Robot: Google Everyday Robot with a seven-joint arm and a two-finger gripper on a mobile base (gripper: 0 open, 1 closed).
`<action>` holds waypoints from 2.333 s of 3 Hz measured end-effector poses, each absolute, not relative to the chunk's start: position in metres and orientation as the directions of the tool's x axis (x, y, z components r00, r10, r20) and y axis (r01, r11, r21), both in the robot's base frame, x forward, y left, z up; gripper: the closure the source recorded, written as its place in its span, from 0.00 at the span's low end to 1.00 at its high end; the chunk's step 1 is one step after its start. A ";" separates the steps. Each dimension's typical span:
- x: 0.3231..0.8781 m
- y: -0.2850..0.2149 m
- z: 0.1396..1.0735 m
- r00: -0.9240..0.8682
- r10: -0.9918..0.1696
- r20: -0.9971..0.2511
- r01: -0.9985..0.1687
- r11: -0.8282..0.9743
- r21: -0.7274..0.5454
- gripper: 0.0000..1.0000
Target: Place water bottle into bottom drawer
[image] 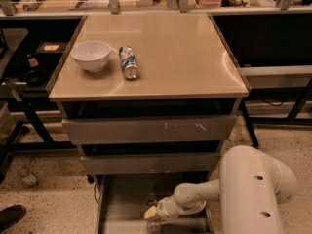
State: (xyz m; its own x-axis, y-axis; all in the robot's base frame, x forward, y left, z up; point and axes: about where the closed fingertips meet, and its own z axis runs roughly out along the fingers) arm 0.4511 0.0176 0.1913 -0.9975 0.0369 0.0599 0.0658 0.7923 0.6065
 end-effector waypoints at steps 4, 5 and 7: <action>0.476 0.042 0.147 -0.996 0.084 -0.004 0.057 0.716 0.696 1.00; 0.473 0.046 0.130 -0.996 0.081 0.027 0.076 0.701 0.709 1.00; 0.474 0.046 0.129 -0.996 0.081 0.029 0.078 0.700 0.710 0.58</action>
Offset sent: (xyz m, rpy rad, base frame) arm 0.0357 0.0183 -0.0276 0.0843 -0.0894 -0.0290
